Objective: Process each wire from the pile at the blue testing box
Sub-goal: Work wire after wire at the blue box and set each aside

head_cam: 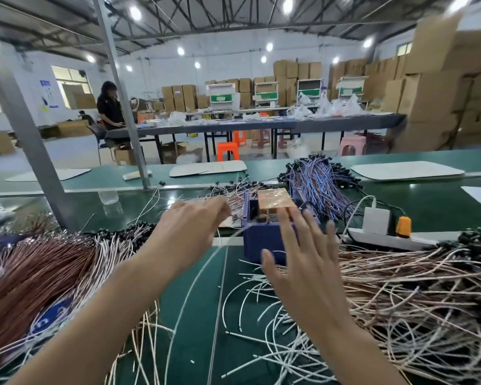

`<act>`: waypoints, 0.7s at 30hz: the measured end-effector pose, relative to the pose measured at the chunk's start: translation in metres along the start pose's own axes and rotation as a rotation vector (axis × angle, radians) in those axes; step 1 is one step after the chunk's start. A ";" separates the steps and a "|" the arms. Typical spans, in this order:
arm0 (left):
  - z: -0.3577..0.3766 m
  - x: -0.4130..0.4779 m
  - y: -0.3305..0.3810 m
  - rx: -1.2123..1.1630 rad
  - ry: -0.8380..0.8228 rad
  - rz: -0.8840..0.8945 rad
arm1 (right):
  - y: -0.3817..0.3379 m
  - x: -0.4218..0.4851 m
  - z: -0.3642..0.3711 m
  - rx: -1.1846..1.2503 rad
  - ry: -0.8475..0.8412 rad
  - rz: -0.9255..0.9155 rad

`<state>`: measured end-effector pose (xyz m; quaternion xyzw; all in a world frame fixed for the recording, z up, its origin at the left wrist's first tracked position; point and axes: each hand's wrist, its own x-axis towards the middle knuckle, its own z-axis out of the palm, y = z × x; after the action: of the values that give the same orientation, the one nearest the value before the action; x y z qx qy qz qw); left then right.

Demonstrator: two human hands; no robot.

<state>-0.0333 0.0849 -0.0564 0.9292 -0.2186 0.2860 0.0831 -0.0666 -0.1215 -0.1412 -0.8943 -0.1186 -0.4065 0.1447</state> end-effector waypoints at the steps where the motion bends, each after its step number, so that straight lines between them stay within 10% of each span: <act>1: -0.010 0.003 0.010 -0.038 -0.010 0.061 | -0.009 0.011 -0.004 -0.001 -0.010 -0.057; 9: -0.020 -0.031 0.051 -0.070 0.247 -0.130 | 0.005 0.033 -0.004 0.056 -0.237 0.006; 15: 0.040 -0.042 0.070 -1.234 -0.464 -1.054 | 0.026 0.019 -0.003 0.092 -0.222 0.265; 21: 0.066 -0.019 0.016 -1.707 0.254 -1.293 | 0.045 -0.015 -0.009 0.183 -0.231 0.370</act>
<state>-0.0217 0.0591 -0.1209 0.4671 0.1966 0.0353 0.8613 -0.0675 -0.1679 -0.1541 -0.9246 -0.0049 -0.2555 0.2827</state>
